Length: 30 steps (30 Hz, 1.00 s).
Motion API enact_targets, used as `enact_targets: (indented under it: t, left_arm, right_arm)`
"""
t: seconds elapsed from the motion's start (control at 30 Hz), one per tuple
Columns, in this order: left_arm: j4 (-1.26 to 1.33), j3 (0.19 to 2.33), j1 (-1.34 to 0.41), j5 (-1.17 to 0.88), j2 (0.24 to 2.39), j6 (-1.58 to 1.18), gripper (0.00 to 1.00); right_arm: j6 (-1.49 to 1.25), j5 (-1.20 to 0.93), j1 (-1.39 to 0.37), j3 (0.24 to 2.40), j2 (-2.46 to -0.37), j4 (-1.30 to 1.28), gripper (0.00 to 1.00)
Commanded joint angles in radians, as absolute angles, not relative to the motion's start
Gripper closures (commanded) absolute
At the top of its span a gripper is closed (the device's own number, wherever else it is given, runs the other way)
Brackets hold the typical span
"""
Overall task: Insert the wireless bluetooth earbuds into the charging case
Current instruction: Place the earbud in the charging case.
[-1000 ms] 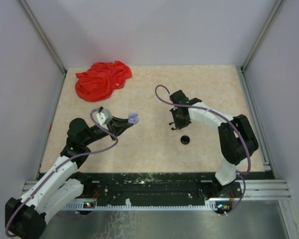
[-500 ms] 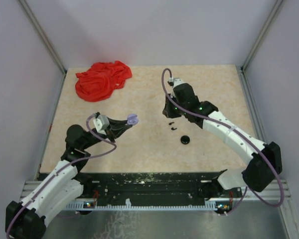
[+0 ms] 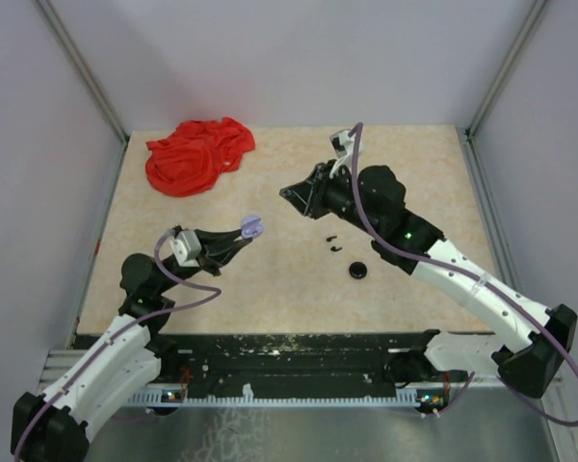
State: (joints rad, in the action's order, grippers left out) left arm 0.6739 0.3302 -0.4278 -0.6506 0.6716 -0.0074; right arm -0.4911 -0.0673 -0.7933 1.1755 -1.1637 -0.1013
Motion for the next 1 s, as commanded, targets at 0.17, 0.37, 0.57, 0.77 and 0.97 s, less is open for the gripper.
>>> enact_targets:
  t: [0.17, 0.37, 0.57, 0.77, 0.97]
  left_arm:
    - [0.909, 0.306, -0.419, -0.639, 0.706, -0.023, 0.99]
    - [0.99, 0.306, -0.418, -0.65, 0.739, -0.03, 0.99]
    - [1.004, 0.302, -0.419, -0.66, 0.73, -0.037, 0.99]
    - [1.015, 0.296, -0.418, -0.668, 0.722, -0.045, 0.99]
    - [1.023, 0.295, -0.419, -0.669, 0.721, -0.052, 0.99]
  right_arm:
    - [-0.581, -0.17, -0.862, 1.08, -1.112, 0.201, 0.86]
    - [-0.593, -0.174, -0.912, 1.07, -1.13, 0.26, 0.86]
    - [-0.598, -0.176, -0.943, 1.065, -1.162, 0.28, 0.86]
    - [-0.604, -0.153, -0.96, 1.071, -1.193, 0.275, 0.86]
    - [-0.618, -0.15, -0.966, 1.069, -1.216, 0.262, 0.87]
